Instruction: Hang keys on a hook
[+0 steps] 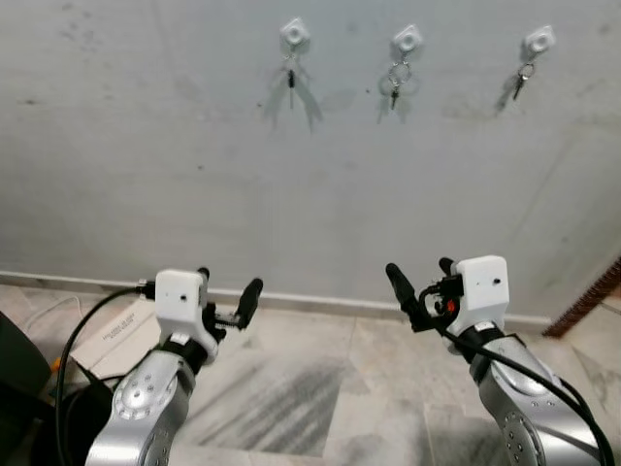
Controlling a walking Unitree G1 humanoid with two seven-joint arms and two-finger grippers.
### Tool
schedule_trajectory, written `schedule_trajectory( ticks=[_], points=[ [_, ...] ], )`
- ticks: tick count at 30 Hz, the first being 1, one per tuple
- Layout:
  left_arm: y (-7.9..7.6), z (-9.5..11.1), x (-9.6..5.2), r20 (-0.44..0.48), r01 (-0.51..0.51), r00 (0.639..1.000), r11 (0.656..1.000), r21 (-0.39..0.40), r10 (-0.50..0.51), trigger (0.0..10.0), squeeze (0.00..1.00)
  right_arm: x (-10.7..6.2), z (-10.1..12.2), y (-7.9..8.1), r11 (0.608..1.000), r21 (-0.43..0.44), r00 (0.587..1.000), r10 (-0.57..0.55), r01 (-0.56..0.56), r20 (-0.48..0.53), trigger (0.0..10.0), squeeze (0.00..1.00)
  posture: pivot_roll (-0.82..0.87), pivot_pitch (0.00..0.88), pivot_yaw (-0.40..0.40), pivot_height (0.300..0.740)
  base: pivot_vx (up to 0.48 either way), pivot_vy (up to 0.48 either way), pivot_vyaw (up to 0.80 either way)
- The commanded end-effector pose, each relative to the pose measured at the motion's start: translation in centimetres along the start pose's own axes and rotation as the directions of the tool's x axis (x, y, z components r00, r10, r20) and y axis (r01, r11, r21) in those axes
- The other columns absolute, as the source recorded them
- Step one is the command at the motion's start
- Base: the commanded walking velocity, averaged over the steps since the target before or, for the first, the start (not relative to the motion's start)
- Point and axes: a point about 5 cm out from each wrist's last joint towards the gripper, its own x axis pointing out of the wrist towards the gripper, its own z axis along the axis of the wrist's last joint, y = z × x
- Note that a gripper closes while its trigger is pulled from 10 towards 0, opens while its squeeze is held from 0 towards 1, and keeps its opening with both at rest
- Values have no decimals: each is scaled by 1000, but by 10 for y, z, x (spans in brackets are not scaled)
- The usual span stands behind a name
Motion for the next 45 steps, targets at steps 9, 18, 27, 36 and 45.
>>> schedule_trajectory(
  ticks=[9, 18, 27, 36, 45],
  points=[
    [7, -4, 0, -14, -47, 999, 999, 2, 48, 10000, 0, 0, 3, 2, 1000, -5, 1000, 18, -18, 19, 10000, 0, 2, 50, 26, 740, 0, 0, 533],
    [8, -4, 1, -14, -65, 998, 998, 7, 65, 10000, 0, 2, 4, 3, 999, -3, 999, 32, -32, 24, 10000, 0, 7, 50, 25, 740, 0, 0, 800],
    [9, -5, 2, -19, -67, 998, 998, 10, 67, 10000, 0, 5, 5, 5, 999, 0, 999, 41, -41, 28, 10000, 0, 10, 39, 26, 740, 0, 0, 800],
    [8, -4, 5, -16, -65, 998, 998, 9, 65, 10000, 0, 4, 5, 3, 999, 2, 999, 36, -36, 30, 10000, 0, 4, 38, 29, 740, 0, 0, 800],
    [9, -5, 5, -20, -71, 997, 997, 9, 71, 10000, 0, 5, 4, 5, 999, 8, 999, 41, -42, 30, 10000, 0, 7, 40, 28, 740, 0, 0, 800]
  ],
)
